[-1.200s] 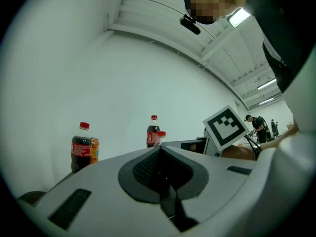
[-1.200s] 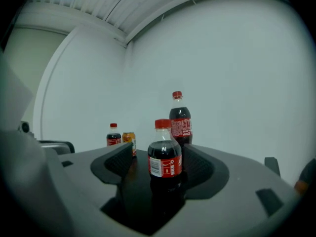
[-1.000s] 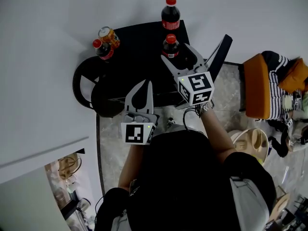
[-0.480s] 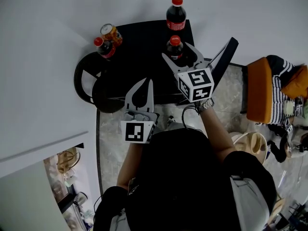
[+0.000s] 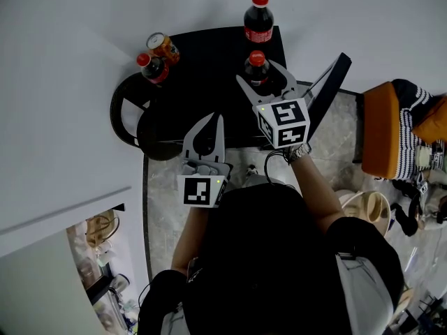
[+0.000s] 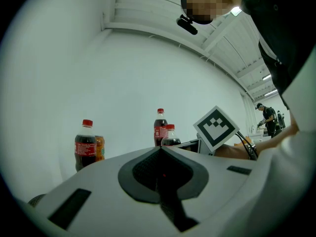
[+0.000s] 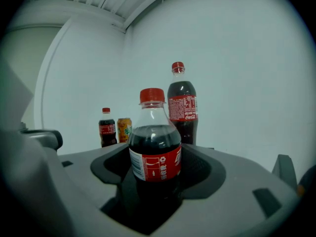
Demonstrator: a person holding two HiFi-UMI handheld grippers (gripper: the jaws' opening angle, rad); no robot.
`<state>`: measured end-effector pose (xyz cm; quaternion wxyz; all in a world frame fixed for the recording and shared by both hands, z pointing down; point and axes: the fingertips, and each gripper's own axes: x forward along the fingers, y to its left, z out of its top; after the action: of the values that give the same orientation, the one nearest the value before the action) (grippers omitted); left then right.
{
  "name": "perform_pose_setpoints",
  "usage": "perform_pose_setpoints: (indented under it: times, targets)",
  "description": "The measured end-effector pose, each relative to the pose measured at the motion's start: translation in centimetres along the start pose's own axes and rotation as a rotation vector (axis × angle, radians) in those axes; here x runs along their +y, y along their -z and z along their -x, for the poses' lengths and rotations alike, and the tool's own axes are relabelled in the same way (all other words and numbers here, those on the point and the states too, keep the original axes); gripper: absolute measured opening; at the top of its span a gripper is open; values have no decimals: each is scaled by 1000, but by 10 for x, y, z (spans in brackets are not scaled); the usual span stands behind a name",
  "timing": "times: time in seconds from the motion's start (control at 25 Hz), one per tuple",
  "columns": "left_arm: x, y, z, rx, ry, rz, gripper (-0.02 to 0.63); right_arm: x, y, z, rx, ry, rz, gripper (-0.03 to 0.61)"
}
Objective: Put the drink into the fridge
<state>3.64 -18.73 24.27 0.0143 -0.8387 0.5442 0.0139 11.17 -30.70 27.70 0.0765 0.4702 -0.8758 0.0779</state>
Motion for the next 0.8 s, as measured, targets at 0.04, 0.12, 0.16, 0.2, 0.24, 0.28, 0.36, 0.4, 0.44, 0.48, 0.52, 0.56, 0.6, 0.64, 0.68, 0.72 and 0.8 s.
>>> perform_pose_setpoints:
  times: [0.04, 0.12, 0.16, 0.2, 0.24, 0.28, 0.36, 0.4, 0.44, 0.48, 0.52, 0.56, 0.6, 0.64, 0.68, 0.72, 0.8]
  targets:
    - [0, 1, 0, -1, -3, 2, 9, 0, 0, 0, 0, 1, 2, 318]
    - [1, 3, 0, 4, -11, 5, 9, 0, 1, 0, 0, 4, 5, 314]
    - [1, 4, 0, 6, -14, 7, 9, 0, 1, -1, 0, 4, 6, 314]
    - [1, 4, 1, 6, -16, 9, 9, 0, 1, -1, -1, 5, 6, 314]
    - [0, 5, 1, 6, -15, 10, 9, 0, 1, -1, -1, 6, 6, 313]
    - [-1, 5, 1, 9, -12, 11, 9, 0, 1, 0, -1, 7, 6, 313]
    - [-4, 8, 2, 23, -5, 13, 9, -1, 1, 0, 0, 9, 7, 311]
    - [-5, 8, 3, 21, -3, 15, 9, -1, 1, 0, 0, 11, 9, 311]
    - [-5, 7, 3, 15, -3, 16, 9, -1, 1, 0, 0, 12, 10, 311]
    - [-5, 7, 4, 10, -4, 18, 9, -1, 0, 0, 0, 14, 12, 311]
    - [-5, 7, 5, 9, -6, 20, 9, -1, 0, 0, 0, 15, 14, 310]
    - [-4, 7, 7, 9, -9, 21, 9, -1, 0, 0, -1, 15, 15, 310]
    - [-4, 7, 9, 7, -11, 22, 9, 0, 0, 0, -2, 14, 15, 310]
    - [-3, 5, 11, 3, -12, 23, 9, 0, 0, 0, -2, 13, 14, 310]
    - [-3, 4, 13, -2, -13, 25, 9, 0, 0, 0, -2, 13, 14, 310]
    - [-2, 2, 15, -3, -16, 28, 9, -1, 0, 1, -2, 12, 13, 310]
    - [2, 3, 21, 0, -23, 29, 9, -1, 0, 1, 1, 14, 14, 310]
